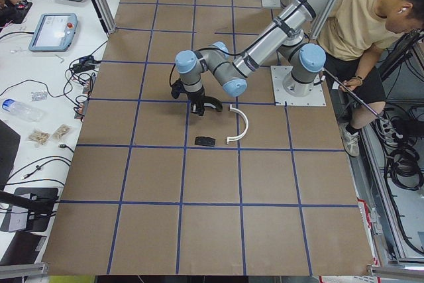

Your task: Place bearing gear from tray to pile

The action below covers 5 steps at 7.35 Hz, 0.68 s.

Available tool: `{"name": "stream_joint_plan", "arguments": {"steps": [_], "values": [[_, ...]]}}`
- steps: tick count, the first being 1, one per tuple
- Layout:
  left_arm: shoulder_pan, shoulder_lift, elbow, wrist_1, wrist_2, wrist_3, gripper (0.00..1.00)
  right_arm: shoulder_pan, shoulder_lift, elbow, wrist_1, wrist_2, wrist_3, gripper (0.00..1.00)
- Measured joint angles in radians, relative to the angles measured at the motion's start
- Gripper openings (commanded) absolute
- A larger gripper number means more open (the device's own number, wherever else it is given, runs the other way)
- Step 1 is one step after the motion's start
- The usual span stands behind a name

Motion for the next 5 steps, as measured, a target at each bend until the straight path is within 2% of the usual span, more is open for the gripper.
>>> {"name": "stream_joint_plan", "arguments": {"steps": [1,3,5], "values": [[0.003,-0.005,0.0,0.004,0.002,0.003,1.0,0.005,-0.009,0.0,0.013,0.0,0.04,0.0],[0.004,-0.006,0.001,0.004,0.003,0.004,1.0,0.042,-0.063,0.004,0.093,0.01,0.169,0.0],[-0.006,0.001,0.004,-0.005,0.001,-0.003,1.0,0.139,-0.124,0.011,0.131,0.052,0.355,0.0]]}}
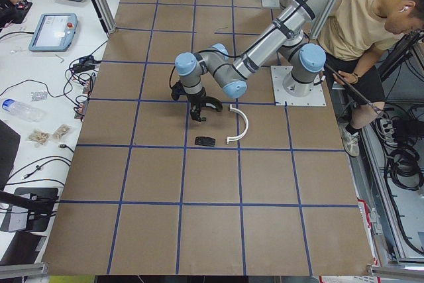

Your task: Place bearing gear from tray to pile

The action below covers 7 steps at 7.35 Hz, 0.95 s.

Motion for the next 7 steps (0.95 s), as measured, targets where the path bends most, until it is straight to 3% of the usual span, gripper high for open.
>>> {"name": "stream_joint_plan", "arguments": {"steps": [3,7], "values": [[-0.071,0.046,0.041,-0.086,-0.023,-0.099,1.0,0.251,-0.068,0.058,0.005,0.021,0.43,0.0],[-0.256,0.174,0.184,-0.417,-0.11,-0.419,1.0,0.642,-0.242,0.277,-0.008,0.021,1.122,0.0]]}}
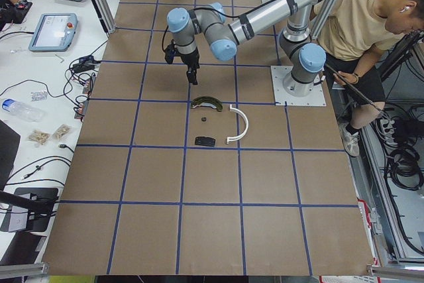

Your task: Place bearing gear from tray to pile

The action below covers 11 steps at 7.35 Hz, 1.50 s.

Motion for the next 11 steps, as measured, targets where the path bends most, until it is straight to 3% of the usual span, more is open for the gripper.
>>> {"name": "stream_joint_plan", "arguments": {"steps": [2,4,6,7,8,9,11], "values": [[-0.143,0.079,0.08,-0.123,-0.01,-0.105,1.0,0.199,-0.03,0.063,-0.036,0.0,0.32,0.0],[-0.255,0.138,0.12,-0.151,-0.015,-0.127,1.0,0.375,-0.016,0.074,-0.097,0.015,0.604,0.0],[-0.295,0.158,0.119,-0.14,-0.015,-0.131,1.0,0.491,0.023,0.077,-0.156,0.068,0.825,0.05],[-0.3,0.162,0.114,-0.136,-0.015,-0.132,1.0,0.529,0.057,0.077,-0.204,0.087,0.905,0.19],[-0.301,0.163,0.112,-0.135,-0.015,-0.133,1.0,0.561,0.089,0.077,-0.249,0.095,0.963,0.56],[-0.301,0.162,0.111,-0.133,-0.015,-0.133,1.0,0.579,0.108,0.075,-0.272,0.097,0.988,1.0],[-0.302,0.15,0.112,-0.133,-0.015,-0.159,1.0,0.556,0.11,0.061,-0.276,0.092,0.951,1.0]]}}
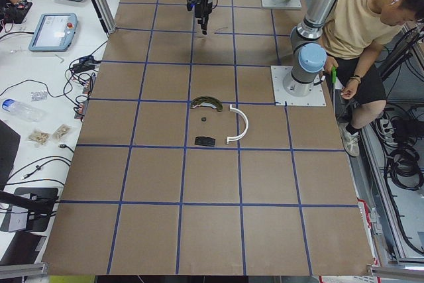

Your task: Place bearing gear from tray to pile

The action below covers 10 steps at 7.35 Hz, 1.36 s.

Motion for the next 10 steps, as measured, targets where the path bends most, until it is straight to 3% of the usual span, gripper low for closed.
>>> {"name": "stream_joint_plan", "arguments": {"steps": [2,4,6,8,10], "values": [[0.0,-0.012,0.0,0.0,-0.004,-0.021,1.0,-0.113,-0.058,-0.028,0.101,-0.019,-0.164,1.0],[-0.016,-0.059,-0.015,0.039,-0.067,-0.12,1.0,-0.282,-0.171,-0.072,0.262,-0.062,-0.403,1.0],[-0.138,-0.145,-0.067,0.164,-0.098,-0.307,1.0,-0.403,-0.276,-0.151,0.439,-0.103,-0.557,1.0],[-0.26,-0.232,-0.153,0.325,-0.099,-0.469,1.0,-0.426,-0.393,-0.203,0.625,-0.129,-0.589,1.0],[-0.325,-0.313,-0.252,0.548,-0.1,-0.553,1.0,-0.427,-0.477,-0.165,0.64,-0.141,-0.586,1.0]]}}
